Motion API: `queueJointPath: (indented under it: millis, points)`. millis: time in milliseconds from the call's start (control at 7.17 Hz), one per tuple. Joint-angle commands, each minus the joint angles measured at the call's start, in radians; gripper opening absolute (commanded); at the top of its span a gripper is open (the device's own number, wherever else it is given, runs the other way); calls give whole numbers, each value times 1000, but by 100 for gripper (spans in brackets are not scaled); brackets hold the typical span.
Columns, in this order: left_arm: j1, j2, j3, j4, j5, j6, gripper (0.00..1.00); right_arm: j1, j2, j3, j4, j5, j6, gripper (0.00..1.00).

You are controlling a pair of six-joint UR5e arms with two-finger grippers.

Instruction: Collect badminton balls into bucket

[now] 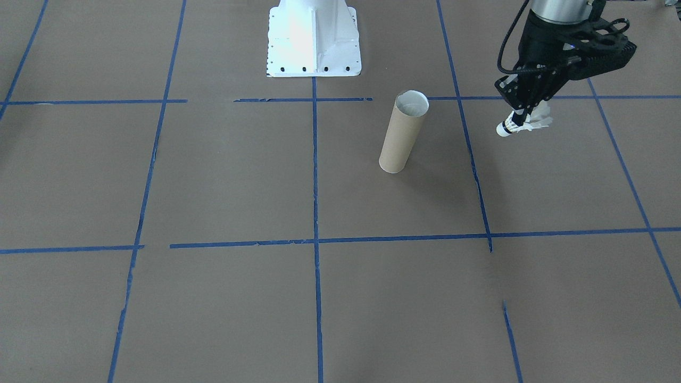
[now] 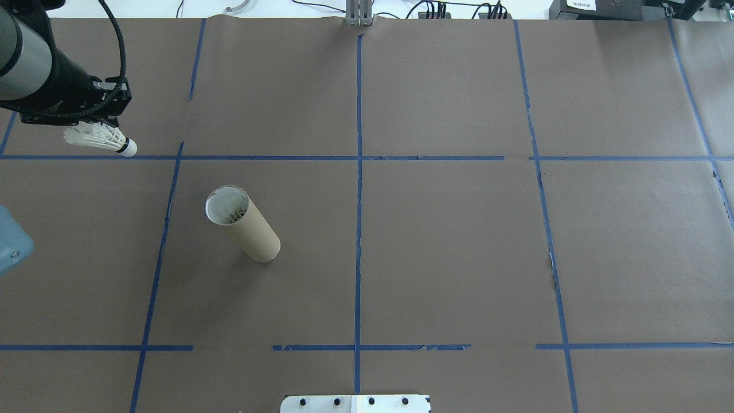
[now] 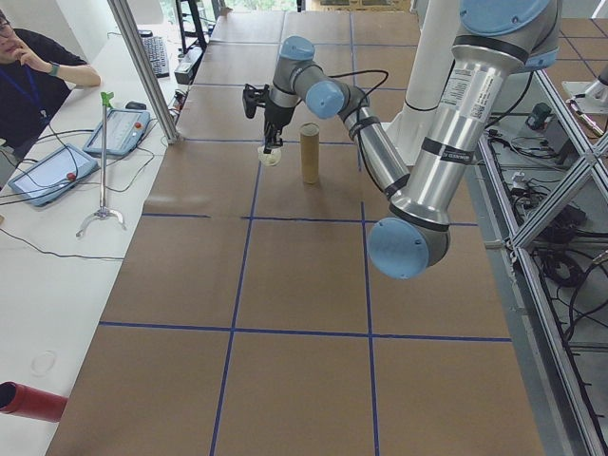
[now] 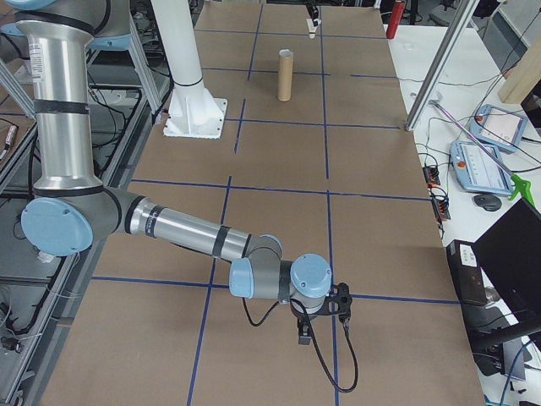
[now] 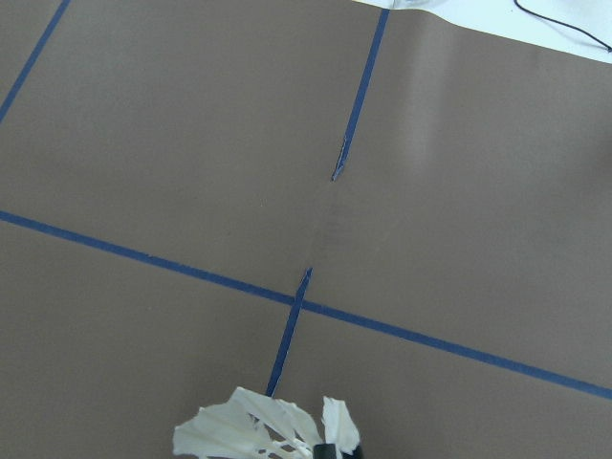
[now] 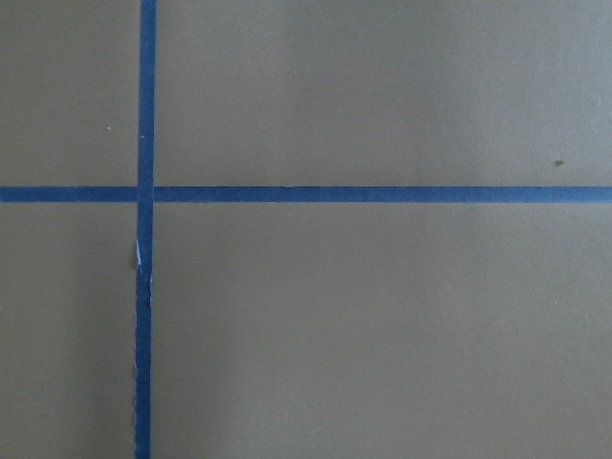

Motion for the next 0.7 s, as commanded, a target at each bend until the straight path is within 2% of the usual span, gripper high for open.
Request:
queueJointPath:
  millis: [0,140,419,558]
  points:
    - [64,-243,-20,342,24,-13,0,0,0,0,0,0,-1,100]
    - [99,-317,-3,421,49,-53,0,0,0,0,0,0,1,100]
    - [220,-386,115,424,147,-227,0,0,0,0,0,0,1,100]
    - [251,-403,162,424,180,-286,0,0,0,0,0,0,1,100]
